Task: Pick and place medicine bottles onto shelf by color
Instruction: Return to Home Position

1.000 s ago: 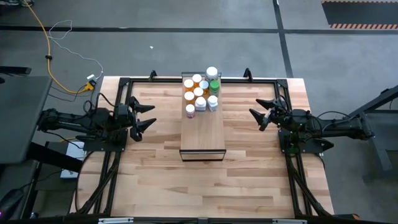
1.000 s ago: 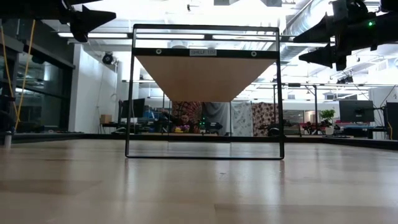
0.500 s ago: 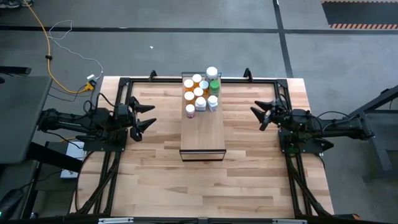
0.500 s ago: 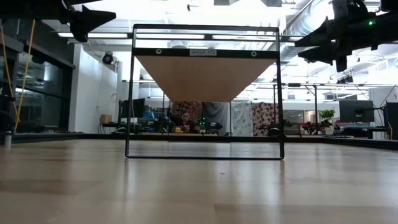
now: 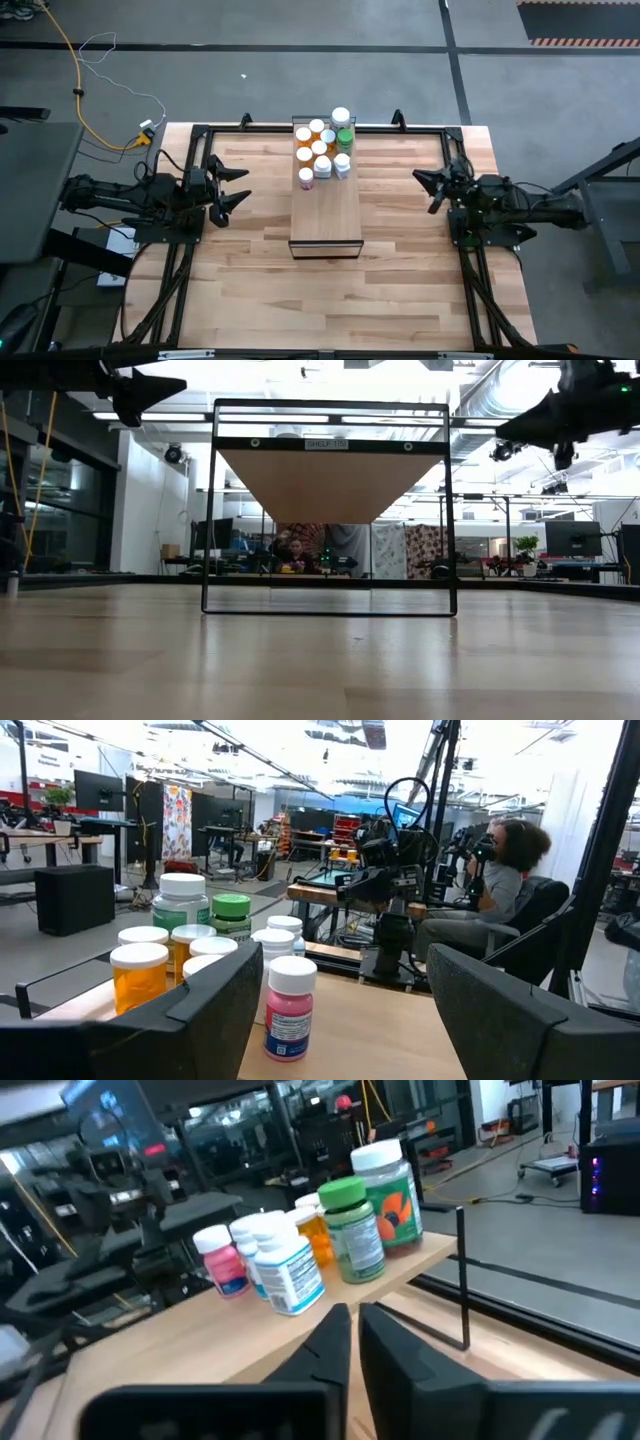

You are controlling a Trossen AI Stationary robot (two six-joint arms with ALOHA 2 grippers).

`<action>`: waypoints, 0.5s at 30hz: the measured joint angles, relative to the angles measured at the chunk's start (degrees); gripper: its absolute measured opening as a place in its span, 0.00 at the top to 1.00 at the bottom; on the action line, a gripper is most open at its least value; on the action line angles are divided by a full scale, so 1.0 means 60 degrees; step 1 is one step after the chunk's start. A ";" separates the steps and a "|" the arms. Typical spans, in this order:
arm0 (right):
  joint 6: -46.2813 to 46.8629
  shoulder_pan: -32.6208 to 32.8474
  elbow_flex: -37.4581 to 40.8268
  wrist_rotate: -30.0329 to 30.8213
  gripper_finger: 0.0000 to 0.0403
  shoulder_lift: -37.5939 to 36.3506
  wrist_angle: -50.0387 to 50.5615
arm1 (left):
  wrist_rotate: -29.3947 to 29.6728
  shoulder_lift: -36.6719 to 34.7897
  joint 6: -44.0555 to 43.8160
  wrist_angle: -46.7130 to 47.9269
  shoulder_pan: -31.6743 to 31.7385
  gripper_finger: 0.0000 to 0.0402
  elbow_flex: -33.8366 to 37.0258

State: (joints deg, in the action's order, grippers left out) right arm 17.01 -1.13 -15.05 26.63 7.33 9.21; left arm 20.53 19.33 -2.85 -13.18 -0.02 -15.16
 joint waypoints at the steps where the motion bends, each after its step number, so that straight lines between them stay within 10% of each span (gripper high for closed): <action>1: 0.0037 0.0000 0.0000 -0.0005 0.98 -0.0345 0.0262 | 0.0000 0.0000 0.0003 0.0001 -0.0002 0.33 0.0000; 15: -0.0510 0.0004 0.1293 -0.0865 1.00 -0.1194 -0.1730 | 0.0080 0.0018 -0.0083 -0.0021 -0.0003 0.33 -0.0015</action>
State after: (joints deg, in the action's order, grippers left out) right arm 13.95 -1.10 -7.29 21.44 0.16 -1.16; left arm 21.02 19.44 -3.34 -13.30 -0.03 -15.25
